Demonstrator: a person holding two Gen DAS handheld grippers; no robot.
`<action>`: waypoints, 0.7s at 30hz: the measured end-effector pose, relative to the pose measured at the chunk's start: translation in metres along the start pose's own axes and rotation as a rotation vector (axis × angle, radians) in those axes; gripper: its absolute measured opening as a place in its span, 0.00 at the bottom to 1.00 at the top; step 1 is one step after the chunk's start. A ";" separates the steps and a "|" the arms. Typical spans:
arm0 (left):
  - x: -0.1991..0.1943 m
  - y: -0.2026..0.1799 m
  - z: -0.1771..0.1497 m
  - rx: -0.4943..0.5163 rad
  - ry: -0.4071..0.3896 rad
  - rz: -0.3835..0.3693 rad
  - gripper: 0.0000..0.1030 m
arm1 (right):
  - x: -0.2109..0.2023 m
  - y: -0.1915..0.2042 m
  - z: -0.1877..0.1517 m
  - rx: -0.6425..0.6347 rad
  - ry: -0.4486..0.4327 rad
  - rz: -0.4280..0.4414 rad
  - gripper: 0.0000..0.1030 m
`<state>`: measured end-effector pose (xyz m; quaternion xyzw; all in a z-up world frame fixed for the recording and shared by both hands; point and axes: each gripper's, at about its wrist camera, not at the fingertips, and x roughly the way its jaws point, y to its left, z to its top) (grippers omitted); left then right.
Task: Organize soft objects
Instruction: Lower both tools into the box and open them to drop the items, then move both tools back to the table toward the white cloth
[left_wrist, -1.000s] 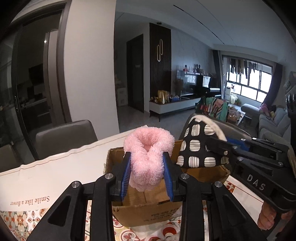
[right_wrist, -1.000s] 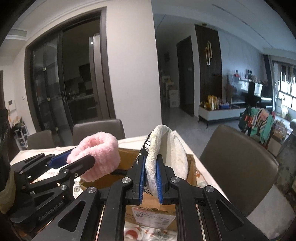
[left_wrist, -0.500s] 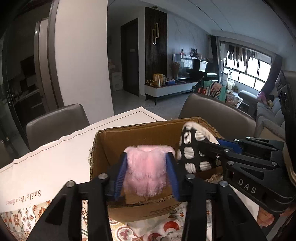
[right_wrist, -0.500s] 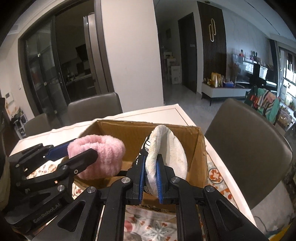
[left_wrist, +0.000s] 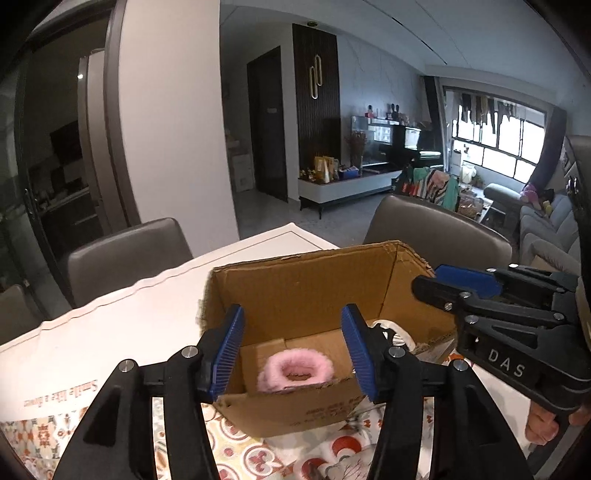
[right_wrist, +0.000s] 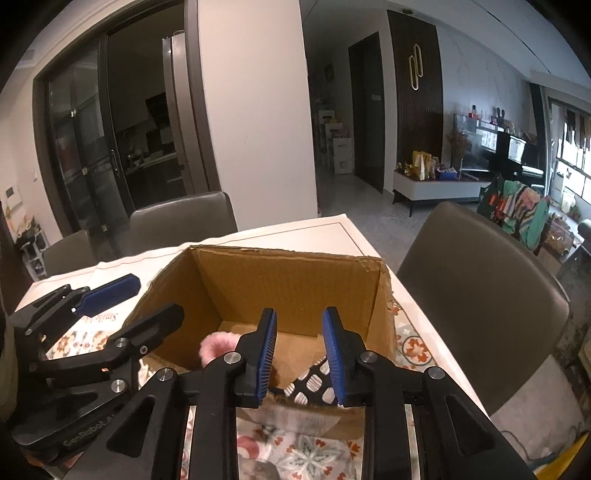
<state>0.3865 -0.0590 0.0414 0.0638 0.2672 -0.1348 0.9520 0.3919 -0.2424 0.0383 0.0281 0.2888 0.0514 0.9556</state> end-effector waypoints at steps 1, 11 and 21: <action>-0.006 0.001 -0.001 -0.001 -0.007 0.003 0.52 | -0.003 0.001 0.000 -0.005 -0.002 -0.010 0.27; -0.059 0.002 -0.010 -0.028 -0.051 0.023 0.58 | -0.049 0.016 -0.012 -0.023 -0.042 -0.021 0.27; -0.109 -0.008 -0.019 -0.026 -0.117 0.053 0.74 | -0.096 0.019 -0.026 0.007 -0.064 0.011 0.28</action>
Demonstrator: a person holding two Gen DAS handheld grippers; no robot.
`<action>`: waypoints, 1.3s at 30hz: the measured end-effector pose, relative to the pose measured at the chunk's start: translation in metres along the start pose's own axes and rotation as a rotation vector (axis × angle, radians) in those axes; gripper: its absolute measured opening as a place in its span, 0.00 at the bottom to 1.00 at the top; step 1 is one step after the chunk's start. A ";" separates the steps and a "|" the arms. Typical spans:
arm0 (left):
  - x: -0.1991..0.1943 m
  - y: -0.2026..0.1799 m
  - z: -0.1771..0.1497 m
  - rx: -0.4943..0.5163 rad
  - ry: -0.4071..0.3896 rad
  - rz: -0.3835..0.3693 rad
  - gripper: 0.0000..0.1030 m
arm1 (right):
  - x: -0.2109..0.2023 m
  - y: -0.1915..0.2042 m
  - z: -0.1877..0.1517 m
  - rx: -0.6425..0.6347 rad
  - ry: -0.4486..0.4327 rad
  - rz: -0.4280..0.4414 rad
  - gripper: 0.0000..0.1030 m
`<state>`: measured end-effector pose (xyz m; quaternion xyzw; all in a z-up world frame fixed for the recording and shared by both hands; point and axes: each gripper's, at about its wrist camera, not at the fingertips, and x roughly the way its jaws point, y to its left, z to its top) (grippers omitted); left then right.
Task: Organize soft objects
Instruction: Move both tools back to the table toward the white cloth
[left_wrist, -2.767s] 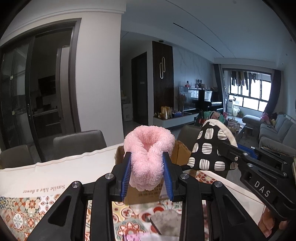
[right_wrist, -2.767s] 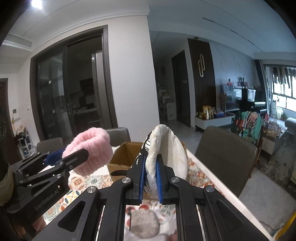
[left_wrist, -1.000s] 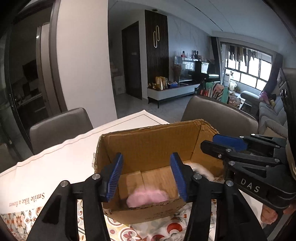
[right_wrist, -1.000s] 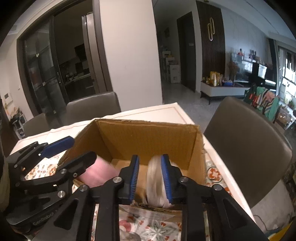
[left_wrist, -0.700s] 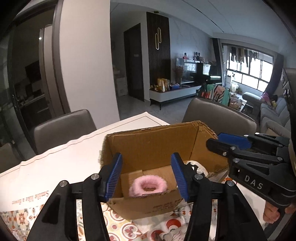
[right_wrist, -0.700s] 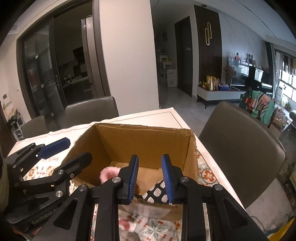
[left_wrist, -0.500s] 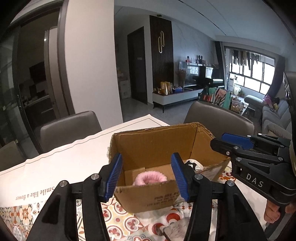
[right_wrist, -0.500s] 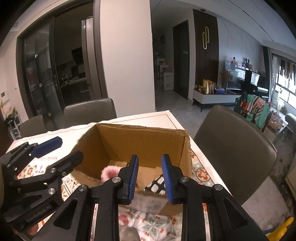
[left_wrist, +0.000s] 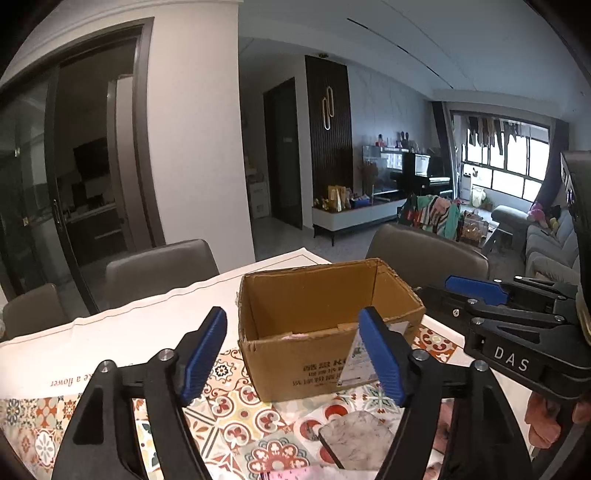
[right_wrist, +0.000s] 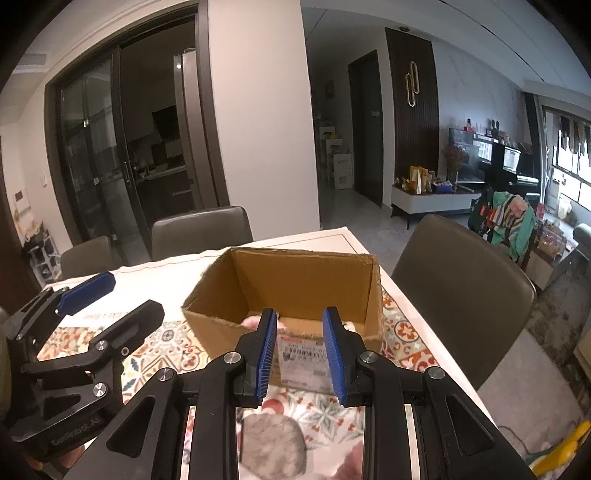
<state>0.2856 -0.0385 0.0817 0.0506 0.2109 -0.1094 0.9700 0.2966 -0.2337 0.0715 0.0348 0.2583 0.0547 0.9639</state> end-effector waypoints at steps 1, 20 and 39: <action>-0.003 0.001 -0.002 -0.005 0.000 0.001 0.76 | -0.005 0.001 -0.003 0.001 -0.001 0.001 0.33; -0.069 -0.006 -0.052 -0.032 0.010 0.031 0.76 | -0.070 0.022 -0.053 0.033 -0.041 -0.021 0.40; -0.087 -0.024 -0.100 -0.006 0.055 0.019 0.76 | -0.088 0.010 -0.112 0.090 0.029 -0.017 0.40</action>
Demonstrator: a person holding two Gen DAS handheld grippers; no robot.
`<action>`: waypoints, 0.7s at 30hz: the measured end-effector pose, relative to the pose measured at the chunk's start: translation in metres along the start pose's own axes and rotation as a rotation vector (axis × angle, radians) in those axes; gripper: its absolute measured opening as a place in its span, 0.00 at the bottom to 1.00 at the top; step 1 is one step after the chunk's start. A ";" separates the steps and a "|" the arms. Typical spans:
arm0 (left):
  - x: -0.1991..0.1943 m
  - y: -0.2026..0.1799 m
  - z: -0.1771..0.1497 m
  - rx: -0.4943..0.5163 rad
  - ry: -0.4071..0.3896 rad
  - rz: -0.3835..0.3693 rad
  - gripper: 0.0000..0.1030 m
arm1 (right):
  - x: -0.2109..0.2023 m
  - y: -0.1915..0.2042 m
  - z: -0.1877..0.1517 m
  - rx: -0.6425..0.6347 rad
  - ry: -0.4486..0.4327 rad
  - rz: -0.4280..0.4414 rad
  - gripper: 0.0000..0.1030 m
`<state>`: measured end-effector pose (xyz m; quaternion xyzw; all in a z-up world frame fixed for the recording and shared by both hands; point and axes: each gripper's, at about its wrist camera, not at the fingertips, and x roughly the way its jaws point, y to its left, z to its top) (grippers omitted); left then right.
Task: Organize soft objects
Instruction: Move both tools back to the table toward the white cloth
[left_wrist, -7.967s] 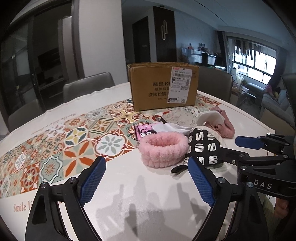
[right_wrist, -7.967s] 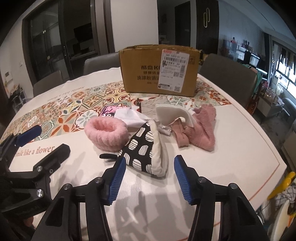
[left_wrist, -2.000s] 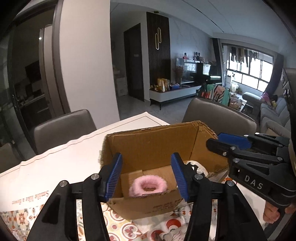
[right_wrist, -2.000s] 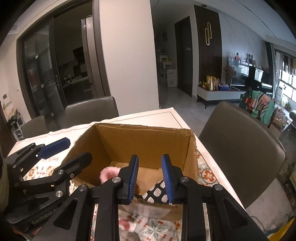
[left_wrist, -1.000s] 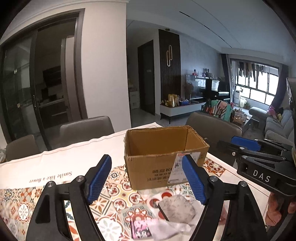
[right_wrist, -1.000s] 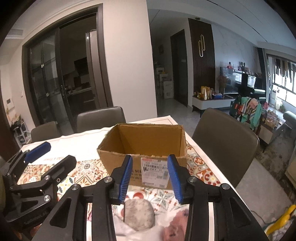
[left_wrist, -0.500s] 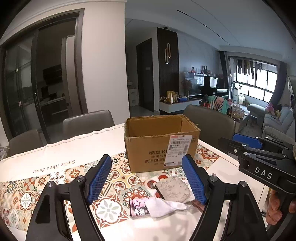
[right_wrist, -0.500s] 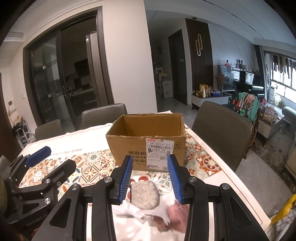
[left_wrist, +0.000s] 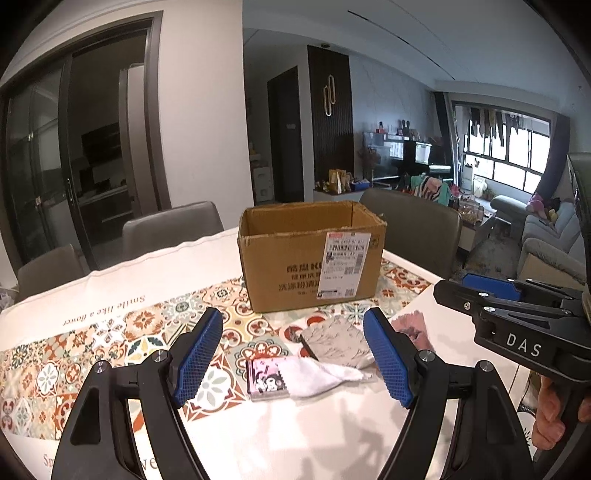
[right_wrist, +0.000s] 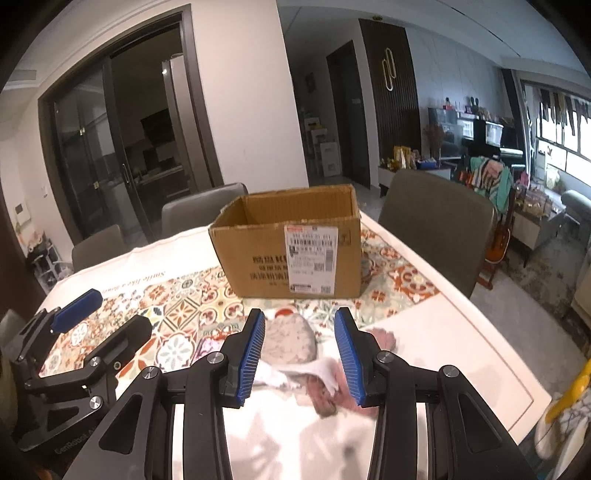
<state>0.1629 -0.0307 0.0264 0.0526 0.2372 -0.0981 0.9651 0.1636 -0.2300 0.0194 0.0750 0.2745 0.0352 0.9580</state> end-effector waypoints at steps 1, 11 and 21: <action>0.001 0.000 -0.002 0.001 0.004 0.001 0.76 | 0.002 0.000 -0.003 0.004 0.006 -0.001 0.40; 0.017 0.005 -0.026 0.004 0.063 0.015 0.76 | 0.018 0.000 -0.020 0.022 0.042 -0.007 0.51; 0.031 0.005 -0.047 0.027 0.092 0.006 0.76 | 0.040 -0.002 -0.031 0.037 0.083 -0.021 0.51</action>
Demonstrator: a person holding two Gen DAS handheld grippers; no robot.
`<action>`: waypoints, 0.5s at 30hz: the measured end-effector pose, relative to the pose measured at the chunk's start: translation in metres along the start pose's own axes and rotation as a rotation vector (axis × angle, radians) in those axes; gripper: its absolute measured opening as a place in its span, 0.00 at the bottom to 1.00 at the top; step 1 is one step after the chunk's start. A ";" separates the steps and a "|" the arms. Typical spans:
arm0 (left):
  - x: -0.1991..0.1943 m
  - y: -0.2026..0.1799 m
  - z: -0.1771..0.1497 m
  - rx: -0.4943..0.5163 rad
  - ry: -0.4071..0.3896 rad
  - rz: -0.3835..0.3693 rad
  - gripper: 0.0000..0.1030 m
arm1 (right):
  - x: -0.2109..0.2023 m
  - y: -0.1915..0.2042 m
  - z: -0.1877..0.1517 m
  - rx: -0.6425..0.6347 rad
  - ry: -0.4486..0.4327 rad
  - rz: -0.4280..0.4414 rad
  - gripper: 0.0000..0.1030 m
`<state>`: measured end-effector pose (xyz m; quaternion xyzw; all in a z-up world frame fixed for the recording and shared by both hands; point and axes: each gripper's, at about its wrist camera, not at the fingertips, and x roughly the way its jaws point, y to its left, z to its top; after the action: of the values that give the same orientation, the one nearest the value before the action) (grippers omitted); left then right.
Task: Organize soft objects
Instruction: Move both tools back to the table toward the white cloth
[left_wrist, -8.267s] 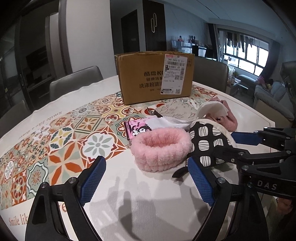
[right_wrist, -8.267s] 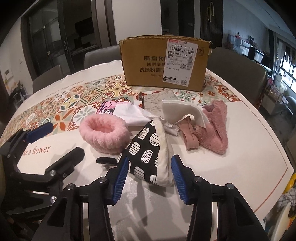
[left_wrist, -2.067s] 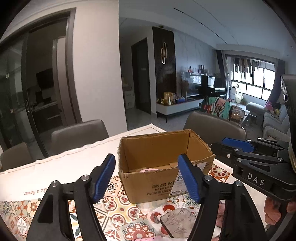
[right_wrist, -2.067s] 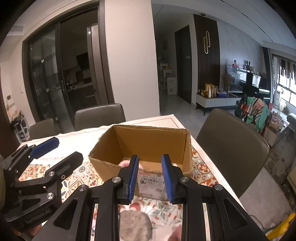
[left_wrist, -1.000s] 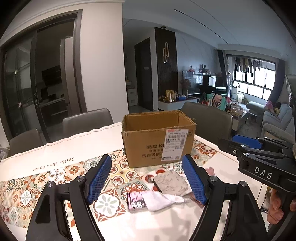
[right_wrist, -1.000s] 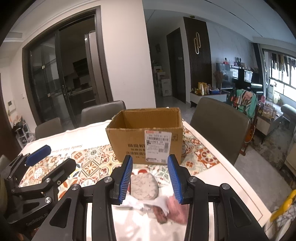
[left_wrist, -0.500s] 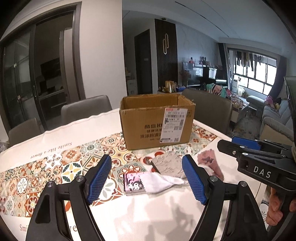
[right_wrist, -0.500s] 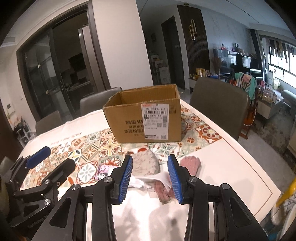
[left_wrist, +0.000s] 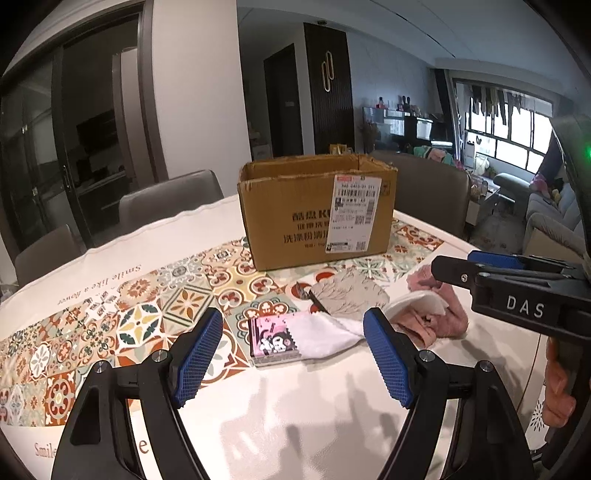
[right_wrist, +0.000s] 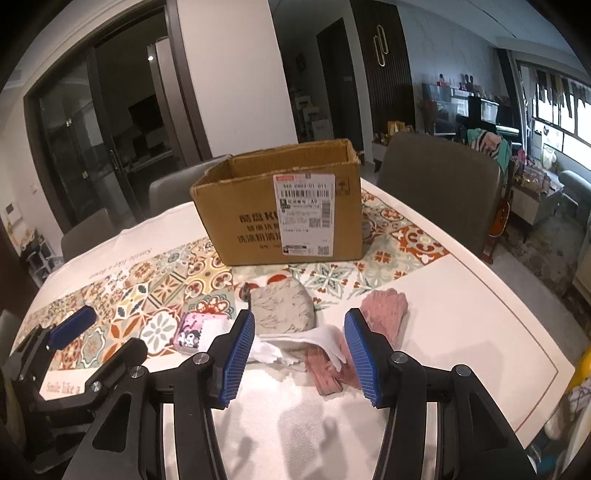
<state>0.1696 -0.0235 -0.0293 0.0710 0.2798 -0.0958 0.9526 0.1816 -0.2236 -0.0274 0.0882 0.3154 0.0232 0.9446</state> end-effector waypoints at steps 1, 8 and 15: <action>0.003 0.000 -0.002 -0.003 0.004 -0.005 0.76 | 0.003 0.000 -0.001 0.002 0.007 0.001 0.51; 0.018 -0.001 -0.013 0.011 0.023 -0.015 0.76 | 0.019 -0.001 -0.006 0.017 0.043 0.008 0.51; 0.032 -0.006 -0.021 0.030 0.047 -0.030 0.76 | 0.031 -0.001 -0.010 0.020 0.062 0.013 0.51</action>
<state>0.1839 -0.0300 -0.0651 0.0833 0.3016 -0.1128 0.9431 0.2007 -0.2196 -0.0534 0.0988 0.3440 0.0291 0.9333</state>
